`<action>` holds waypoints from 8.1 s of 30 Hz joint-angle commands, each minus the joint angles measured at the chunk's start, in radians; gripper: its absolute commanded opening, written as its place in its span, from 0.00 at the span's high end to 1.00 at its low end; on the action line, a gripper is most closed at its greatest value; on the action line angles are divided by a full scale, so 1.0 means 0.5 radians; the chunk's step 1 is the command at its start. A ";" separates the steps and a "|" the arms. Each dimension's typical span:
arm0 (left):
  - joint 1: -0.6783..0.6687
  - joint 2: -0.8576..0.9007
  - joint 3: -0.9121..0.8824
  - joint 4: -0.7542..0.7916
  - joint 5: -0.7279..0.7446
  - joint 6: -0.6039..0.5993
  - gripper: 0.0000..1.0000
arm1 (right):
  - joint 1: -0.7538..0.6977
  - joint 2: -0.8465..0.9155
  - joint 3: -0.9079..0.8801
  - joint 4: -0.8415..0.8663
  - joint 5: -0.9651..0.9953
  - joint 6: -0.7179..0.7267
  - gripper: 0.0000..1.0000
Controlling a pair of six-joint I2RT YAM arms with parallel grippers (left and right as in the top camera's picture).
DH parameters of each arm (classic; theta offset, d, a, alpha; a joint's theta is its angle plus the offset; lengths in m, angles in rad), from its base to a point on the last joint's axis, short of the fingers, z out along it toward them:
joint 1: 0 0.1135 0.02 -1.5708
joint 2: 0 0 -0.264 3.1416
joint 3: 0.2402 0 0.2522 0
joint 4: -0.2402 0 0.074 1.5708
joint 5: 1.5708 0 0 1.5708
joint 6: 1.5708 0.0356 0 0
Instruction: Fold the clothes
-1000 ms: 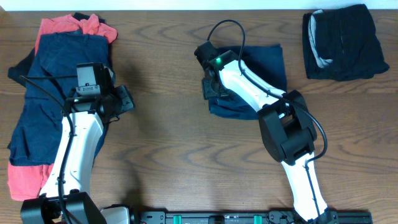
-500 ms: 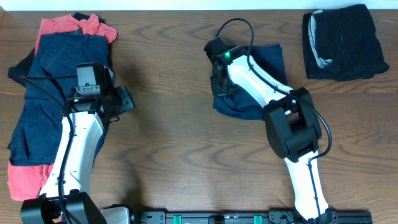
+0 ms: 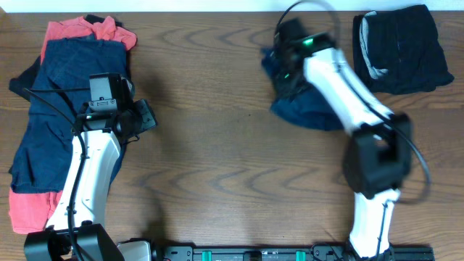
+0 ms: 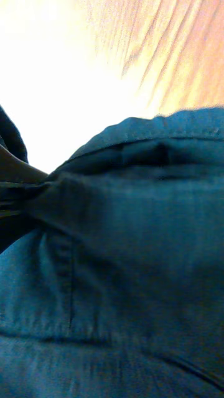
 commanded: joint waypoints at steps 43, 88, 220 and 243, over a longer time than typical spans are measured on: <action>0.008 -0.001 -0.003 0.011 -0.025 -0.010 0.54 | -1.375 -0.156 0.553 0.998 0.587 -0.910 0.99; 0.008 -0.001 -0.003 0.066 -0.025 -0.010 0.54 | -1.088 0.384 0.550 0.448 0.024 -0.900 0.62; 0.008 -0.001 -0.008 0.064 -0.025 -0.010 0.02 | -0.865 -2.870 -1.930 1.061 -0.403 -0.467 0.01; 0.008 -0.001 -0.008 0.064 -0.025 -0.010 0.02 | -0.663 -4.031 -3.503 1.885 -0.341 -0.465 0.01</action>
